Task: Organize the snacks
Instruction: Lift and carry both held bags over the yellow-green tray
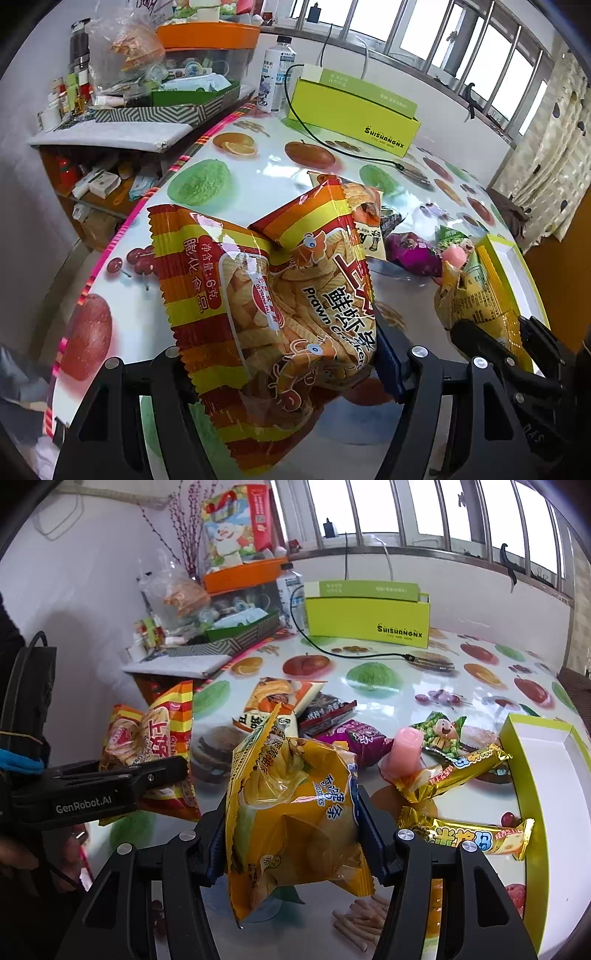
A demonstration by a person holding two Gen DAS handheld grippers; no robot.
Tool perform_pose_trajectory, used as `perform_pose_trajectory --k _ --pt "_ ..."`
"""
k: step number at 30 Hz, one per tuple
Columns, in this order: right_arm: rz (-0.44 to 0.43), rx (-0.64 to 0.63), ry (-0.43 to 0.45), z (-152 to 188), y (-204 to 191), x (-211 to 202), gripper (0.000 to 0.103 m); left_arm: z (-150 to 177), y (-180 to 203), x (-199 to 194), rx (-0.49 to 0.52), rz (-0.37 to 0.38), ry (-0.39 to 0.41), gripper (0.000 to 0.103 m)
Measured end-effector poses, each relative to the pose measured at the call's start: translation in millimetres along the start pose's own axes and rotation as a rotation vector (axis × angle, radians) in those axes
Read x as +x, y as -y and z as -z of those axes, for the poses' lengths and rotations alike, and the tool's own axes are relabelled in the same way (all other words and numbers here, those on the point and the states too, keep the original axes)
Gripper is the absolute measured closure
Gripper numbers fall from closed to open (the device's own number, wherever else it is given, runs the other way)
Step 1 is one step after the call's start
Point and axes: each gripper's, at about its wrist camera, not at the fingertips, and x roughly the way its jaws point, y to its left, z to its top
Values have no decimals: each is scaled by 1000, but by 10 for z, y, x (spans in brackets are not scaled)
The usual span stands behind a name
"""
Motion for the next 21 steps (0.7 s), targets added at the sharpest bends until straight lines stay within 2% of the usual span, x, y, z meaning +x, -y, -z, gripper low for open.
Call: perform_pose_trajectory --k 11,21 --pt "-36 28 47 -3 33 -223 44 48 90 -171 19 3 25 32" --pt "-36 39 75 -10 54 -363 44 56 207 -316 42 3 49 32"
